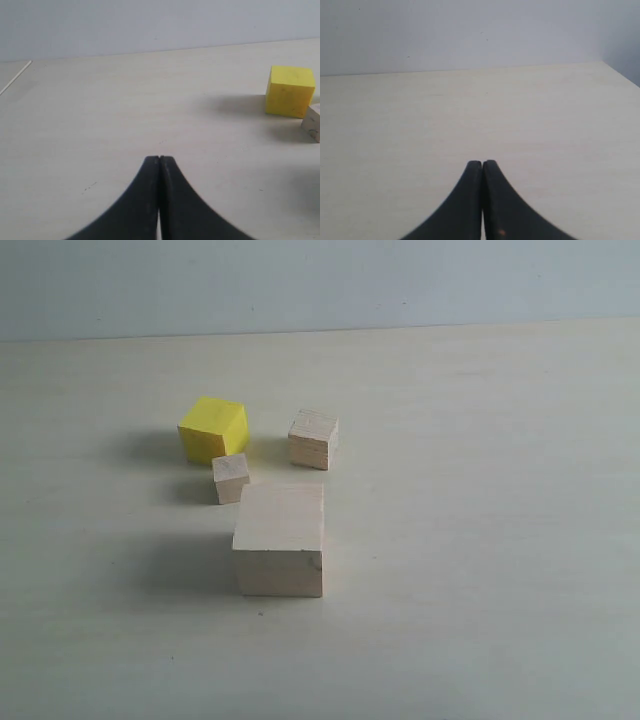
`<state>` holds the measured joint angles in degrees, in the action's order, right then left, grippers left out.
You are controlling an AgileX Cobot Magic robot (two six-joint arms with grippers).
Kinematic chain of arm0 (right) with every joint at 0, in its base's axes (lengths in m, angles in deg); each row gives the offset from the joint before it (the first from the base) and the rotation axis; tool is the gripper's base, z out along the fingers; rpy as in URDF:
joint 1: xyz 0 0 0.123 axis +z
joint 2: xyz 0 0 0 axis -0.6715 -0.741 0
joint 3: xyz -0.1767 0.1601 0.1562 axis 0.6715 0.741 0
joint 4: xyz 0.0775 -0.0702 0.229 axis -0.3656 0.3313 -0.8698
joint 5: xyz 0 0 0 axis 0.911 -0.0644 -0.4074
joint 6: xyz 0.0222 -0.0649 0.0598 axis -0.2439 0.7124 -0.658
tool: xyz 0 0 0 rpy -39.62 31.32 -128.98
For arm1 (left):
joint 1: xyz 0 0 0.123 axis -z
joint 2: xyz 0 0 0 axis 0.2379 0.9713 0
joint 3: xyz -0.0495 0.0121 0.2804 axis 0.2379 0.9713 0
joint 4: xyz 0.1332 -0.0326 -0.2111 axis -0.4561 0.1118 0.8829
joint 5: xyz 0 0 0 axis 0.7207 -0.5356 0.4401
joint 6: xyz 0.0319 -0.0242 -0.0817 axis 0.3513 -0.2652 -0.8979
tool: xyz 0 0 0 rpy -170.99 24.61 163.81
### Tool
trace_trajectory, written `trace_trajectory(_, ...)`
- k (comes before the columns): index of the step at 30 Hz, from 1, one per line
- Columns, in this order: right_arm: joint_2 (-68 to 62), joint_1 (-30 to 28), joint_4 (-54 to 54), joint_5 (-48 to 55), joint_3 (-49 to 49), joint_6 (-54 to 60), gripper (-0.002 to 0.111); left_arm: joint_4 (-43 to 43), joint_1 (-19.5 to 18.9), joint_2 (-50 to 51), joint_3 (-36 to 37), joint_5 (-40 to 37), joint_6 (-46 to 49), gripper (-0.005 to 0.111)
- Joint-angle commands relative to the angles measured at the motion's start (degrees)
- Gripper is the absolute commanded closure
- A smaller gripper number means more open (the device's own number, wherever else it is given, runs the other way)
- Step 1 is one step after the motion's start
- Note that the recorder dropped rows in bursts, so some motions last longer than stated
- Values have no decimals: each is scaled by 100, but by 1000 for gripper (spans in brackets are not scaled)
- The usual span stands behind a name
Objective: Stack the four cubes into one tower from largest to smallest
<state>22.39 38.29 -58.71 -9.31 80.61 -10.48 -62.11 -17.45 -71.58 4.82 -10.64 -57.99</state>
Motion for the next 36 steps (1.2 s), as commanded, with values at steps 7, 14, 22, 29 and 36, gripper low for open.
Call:
trace_trajectory(7,43,23,23,-234,28,-13,108,25,37,-34,12,5,-29,107)
trace_trajectory(14,43,23,11,-1992,28,-13,108,25,37,-34,12,5,-29,107)
trace_trajectory(22,43,23,11,-2525,28,-13,108,25,37,-34,12,5,-29,107)
trace_trajectory(29,43,23,1,-4083,-83,-233,108,25,37,-34,12,5,-29,107)
trace_trajectory(36,-29,23,26,-2909,-1325,-355,108,25,37,-34,12,5,-29,107)
